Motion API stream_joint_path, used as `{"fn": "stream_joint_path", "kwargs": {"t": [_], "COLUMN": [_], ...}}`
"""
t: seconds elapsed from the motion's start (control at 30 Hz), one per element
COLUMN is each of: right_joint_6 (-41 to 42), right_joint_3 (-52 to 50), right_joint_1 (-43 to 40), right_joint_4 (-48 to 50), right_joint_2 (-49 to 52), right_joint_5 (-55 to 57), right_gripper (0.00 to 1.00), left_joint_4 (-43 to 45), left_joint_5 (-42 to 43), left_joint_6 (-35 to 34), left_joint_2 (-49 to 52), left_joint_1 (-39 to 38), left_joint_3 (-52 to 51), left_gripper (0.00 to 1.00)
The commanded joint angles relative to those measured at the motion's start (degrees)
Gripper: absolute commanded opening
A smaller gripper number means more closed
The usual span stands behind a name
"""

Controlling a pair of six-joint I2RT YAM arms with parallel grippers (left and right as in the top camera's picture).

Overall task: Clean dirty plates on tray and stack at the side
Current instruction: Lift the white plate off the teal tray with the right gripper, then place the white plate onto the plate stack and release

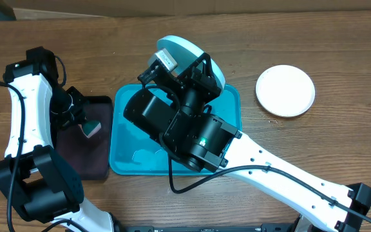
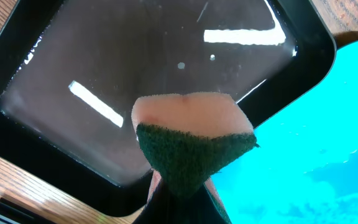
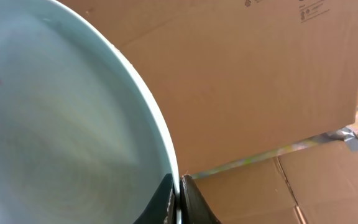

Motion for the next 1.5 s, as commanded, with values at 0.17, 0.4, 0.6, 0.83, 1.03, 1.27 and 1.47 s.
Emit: {"fn": "stream_joint_path", "kwargs": {"t": [0.17, 0.4, 0.6, 0.83, 1.03, 1.27, 1.47], "right_joint_6": [8.96, 41.27, 57.66, 60.17, 60.00, 60.17, 60.19], "right_joint_3": [1.46, 1.36, -1.31, -4.85, -13.33, -25.73, -31.34], "right_joint_1": [-0.61, -12.66, -34.23, -58.23, -68.37, -69.59, -69.59], "right_joint_4": [-1.51, -17.46, -19.71, -23.56, -22.82, -11.61, -3.17], "right_joint_2": [-1.38, -1.38, -1.38, -1.20, -1.20, -1.20, -1.05], "right_joint_5": [0.13, -30.73, -48.94, -69.18, -70.62, -70.82, -75.08], "right_gripper": [0.04, 0.04, 0.04, 0.04, 0.04, 0.04, 0.05], "left_joint_4": [0.35, 0.31, 0.24, 0.39, 0.50, 0.50, 0.33], "left_joint_5": [0.61, 0.61, 0.66, 0.66, 0.66, 0.66, 0.66], "left_joint_6": [1.20, 1.22, 1.22, 1.18, 1.20, 1.20, 1.22], "left_joint_2": [-0.74, -0.74, -0.74, -0.74, -0.74, -0.74, -0.74], "left_joint_1": [0.33, 0.33, 0.33, 0.33, 0.33, 0.33, 0.33], "left_joint_3": [-0.09, -0.09, -0.09, -0.09, -0.09, -0.09, -0.09], "left_gripper": [0.04, 0.04, 0.04, 0.04, 0.04, 0.04, 0.04]}}
